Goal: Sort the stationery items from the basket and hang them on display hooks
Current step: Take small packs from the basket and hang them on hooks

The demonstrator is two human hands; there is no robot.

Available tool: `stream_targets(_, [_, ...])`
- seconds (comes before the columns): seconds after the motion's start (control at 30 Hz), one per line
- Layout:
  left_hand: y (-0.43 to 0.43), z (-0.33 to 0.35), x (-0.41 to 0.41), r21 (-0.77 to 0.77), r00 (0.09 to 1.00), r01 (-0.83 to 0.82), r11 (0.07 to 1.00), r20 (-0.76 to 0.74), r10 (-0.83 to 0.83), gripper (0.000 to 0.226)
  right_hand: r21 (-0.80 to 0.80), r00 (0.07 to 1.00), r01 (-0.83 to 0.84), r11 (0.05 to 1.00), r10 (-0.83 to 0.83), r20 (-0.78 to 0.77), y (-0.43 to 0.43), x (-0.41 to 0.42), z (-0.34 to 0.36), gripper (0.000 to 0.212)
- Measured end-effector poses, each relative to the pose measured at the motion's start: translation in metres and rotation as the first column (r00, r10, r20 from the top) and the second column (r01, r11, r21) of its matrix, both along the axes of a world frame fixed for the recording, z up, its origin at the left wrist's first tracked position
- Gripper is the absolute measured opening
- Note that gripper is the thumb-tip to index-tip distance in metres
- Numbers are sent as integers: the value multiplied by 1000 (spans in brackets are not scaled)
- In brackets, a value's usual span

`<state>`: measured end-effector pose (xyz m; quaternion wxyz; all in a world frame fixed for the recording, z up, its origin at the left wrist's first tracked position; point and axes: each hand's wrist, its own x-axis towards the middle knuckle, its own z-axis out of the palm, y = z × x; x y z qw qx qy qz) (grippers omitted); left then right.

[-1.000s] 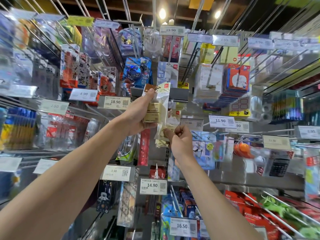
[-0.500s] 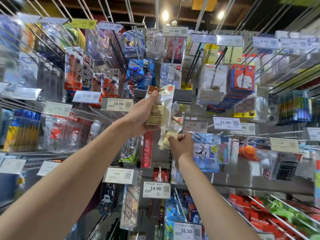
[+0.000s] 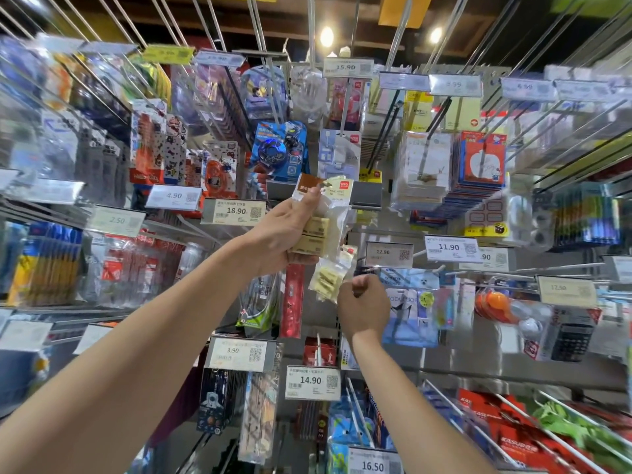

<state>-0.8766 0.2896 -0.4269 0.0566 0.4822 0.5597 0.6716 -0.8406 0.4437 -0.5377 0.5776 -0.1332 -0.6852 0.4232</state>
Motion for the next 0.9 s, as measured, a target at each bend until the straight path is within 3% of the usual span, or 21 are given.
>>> stream_targets(0.07, [2, 0, -2, 1, 1000, -11, 1000, -20, 11, 51, 83, 963, -118, 990, 135, -233, -18, 16, 2, 17])
stream_targets(0.13, [4, -1, -3, 25, 999, -42, 999, -16, 42, 44, 209, 901, -224, 952, 284, -328, -36, 34, 11, 20])
stream_targets(0.23, [5, -2, -4, 40, 999, -52, 998, -11, 52, 41, 290, 897, -276, 916, 354, -264, -52, 50, 32, 24])
stream_targets(0.33, [5, -1, -1, 18, 999, -44, 999, -29, 45, 51, 340, 947, -136, 930, 223, -230, -54, 52, 46, 28])
stream_targets(0.43, [5, 0, 1, 29, 997, -71, 997, -29, 72, 40, 402, 955, -77, 912, 183, -232, -50, 50, 49, 30])
stream_targets(0.47, [4, 1, 4, 27, 997, -72, 997, -17, 72, 56, 406, 949, -109, 907, 216, -228, -48, 50, 47, 29])
stream_targets(0.53, [3, 2, 5, 8, 997, -81, 997, 10, 81, 93, 352, 917, -229, 908, 322, -235, -42, 50, 42, 30])
stream_targets(0.57, [3, 3, 5, 1, 996, -88, 996, 16, 88, 99, 309, 898, -287, 907, 367, -244, -38, 50, 39, 32])
stream_targets(0.77, [-4, 6, 5, -67, 994, -39, 997, 102, 45, 91, 8, 842, -433, 902, 407, -353, 5, 46, 8, 33])
stream_targets(0.9, [-9, 8, 5, -23, 991, 6, 1000, 133, -3, 84, 16, 895, -382, 924, 374, -242, 22, 37, -10, 35])
